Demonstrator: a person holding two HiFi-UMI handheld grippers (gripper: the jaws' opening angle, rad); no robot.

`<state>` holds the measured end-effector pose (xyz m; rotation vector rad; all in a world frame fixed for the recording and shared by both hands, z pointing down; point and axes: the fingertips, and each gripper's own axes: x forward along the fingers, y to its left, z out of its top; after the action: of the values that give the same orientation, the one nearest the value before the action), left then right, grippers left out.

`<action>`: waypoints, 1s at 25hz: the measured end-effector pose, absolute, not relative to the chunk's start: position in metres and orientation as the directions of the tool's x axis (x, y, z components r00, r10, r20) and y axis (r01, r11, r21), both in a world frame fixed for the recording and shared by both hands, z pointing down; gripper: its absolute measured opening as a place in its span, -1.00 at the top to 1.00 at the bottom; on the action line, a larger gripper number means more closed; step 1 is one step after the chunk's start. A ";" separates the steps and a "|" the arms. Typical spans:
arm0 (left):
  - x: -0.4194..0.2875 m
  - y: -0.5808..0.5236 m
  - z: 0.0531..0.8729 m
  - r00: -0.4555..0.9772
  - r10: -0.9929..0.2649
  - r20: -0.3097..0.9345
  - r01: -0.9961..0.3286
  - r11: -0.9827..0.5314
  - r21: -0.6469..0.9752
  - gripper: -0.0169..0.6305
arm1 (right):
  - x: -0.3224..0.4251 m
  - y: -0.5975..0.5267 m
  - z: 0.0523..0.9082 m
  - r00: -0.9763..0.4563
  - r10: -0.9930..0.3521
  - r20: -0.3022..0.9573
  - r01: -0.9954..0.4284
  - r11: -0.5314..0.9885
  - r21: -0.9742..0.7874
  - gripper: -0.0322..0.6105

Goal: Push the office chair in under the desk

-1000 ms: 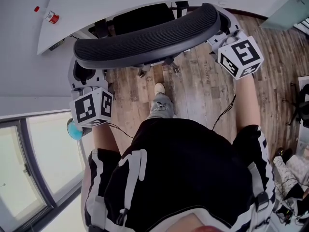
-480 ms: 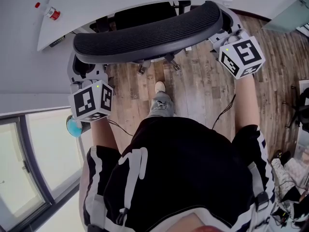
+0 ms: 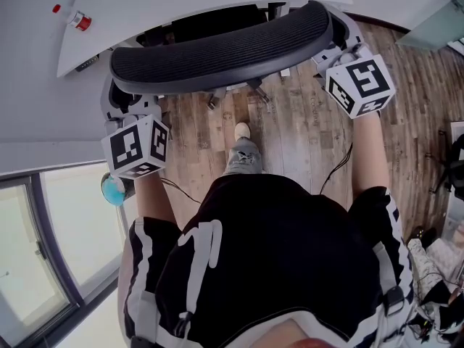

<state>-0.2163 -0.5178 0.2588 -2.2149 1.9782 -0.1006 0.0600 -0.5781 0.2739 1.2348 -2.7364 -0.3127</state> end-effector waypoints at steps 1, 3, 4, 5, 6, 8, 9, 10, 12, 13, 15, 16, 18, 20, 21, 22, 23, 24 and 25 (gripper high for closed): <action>-0.218 -0.520 0.259 0.114 -0.992 -0.056 -0.979 -0.102 -0.175 0.30 | 0.059 -0.580 0.274 -0.658 -0.752 0.026 -0.727 0.644 0.238 0.09; -0.220 -0.526 0.259 0.103 -0.994 -0.037 -0.978 -0.094 -0.184 0.30 | 0.056 -0.583 0.274 -0.657 -0.753 0.025 -0.728 0.643 0.239 0.09; -0.221 -0.529 0.259 0.100 -0.995 -0.029 -0.978 -0.093 -0.188 0.30 | 0.056 -0.585 0.274 -0.655 -0.755 0.025 -0.729 0.641 0.239 0.09; -0.221 -0.532 0.259 0.100 -0.995 -0.025 -0.977 -0.094 -0.191 0.30 | 0.055 -0.587 0.275 -0.653 -0.757 0.023 -0.732 0.638 0.240 0.09; -0.222 -0.534 0.260 0.102 -0.995 -0.023 -0.977 -0.095 -0.193 0.30 | 0.054 -0.588 0.275 -0.650 -0.760 0.021 -0.734 0.635 0.241 0.09; -0.226 -0.536 0.260 0.100 -0.995 -0.025 -0.977 -0.094 -0.193 0.30 | 0.051 -0.591 0.275 -0.647 -0.762 0.016 -0.737 0.630 0.244 0.09; -0.228 -0.538 0.261 0.099 -0.995 -0.028 -0.977 -0.092 -0.193 0.30 | 0.049 -0.592 0.275 -0.647 -0.762 0.015 -0.736 0.630 0.246 0.09; -0.230 -0.540 0.261 0.098 -0.995 -0.030 -0.977 -0.091 -0.194 0.30 | 0.047 -0.595 0.275 -0.648 -0.761 0.015 -0.735 0.631 0.246 0.09; -0.233 -0.544 0.261 0.098 -0.995 -0.026 -0.977 -0.091 -0.194 0.30 | 0.044 -0.598 0.275 -0.649 -0.761 0.019 -0.735 0.632 0.245 0.09; -0.233 -0.547 0.261 0.099 -0.995 -0.022 -0.977 -0.093 -0.194 0.30 | 0.043 -0.600 0.275 -0.648 -0.762 0.021 -0.735 0.632 0.245 0.09; -0.235 -0.551 0.262 0.098 -0.995 -0.019 -0.977 -0.093 -0.193 0.30 | 0.042 -0.604 0.275 -0.647 -0.762 0.022 -0.736 0.631 0.245 0.09; -0.236 -0.553 0.262 0.097 -0.995 -0.019 -0.977 -0.091 -0.194 0.30 | 0.041 -0.606 0.275 -0.647 -0.762 0.022 -0.736 0.631 0.245 0.09; -0.238 -0.556 0.262 0.091 -0.996 -0.018 -0.977 -0.086 -0.196 0.30 | 0.039 -0.609 0.275 -0.647 -0.762 0.024 -0.735 0.632 0.244 0.09; -0.240 -0.561 0.261 0.087 -0.996 -0.015 -0.976 -0.083 -0.200 0.30 | 0.037 -0.613 0.275 -0.646 -0.763 0.024 -0.737 0.631 0.242 0.09; -0.240 -0.563 0.260 0.088 -0.996 -0.014 -0.976 -0.083 -0.202 0.30 | 0.037 -0.615 0.275 -0.644 -0.765 0.023 -0.739 0.629 0.240 0.09; -0.240 -0.565 0.260 0.089 -0.996 -0.013 -0.976 -0.084 -0.203 0.30 | 0.037 -0.616 0.275 -0.641 -0.767 0.022 -0.742 0.626 0.240 0.09; -0.241 -0.567 0.261 0.090 -0.996 -0.010 -0.975 -0.086 -0.202 0.30 | 0.037 -0.618 0.276 -0.638 -0.770 0.022 -0.744 0.623 0.240 0.09; -0.241 -0.569 0.262 0.092 -0.996 -0.008 -0.975 -0.088 -0.202 0.30 | 0.036 -0.619 0.276 -0.635 -0.772 0.023 -0.746 0.621 0.241 0.09; -0.243 -0.571 0.262 0.092 -0.996 -0.007 -0.975 -0.089 -0.202 0.30 | 0.035 -0.621 0.276 -0.633 -0.774 0.024 -0.747 0.619 0.243 0.09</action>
<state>-0.2426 -0.5707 0.2620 -2.2019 2.0087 -0.1968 0.0349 -0.6206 0.2759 1.2802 -2.7114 -0.3185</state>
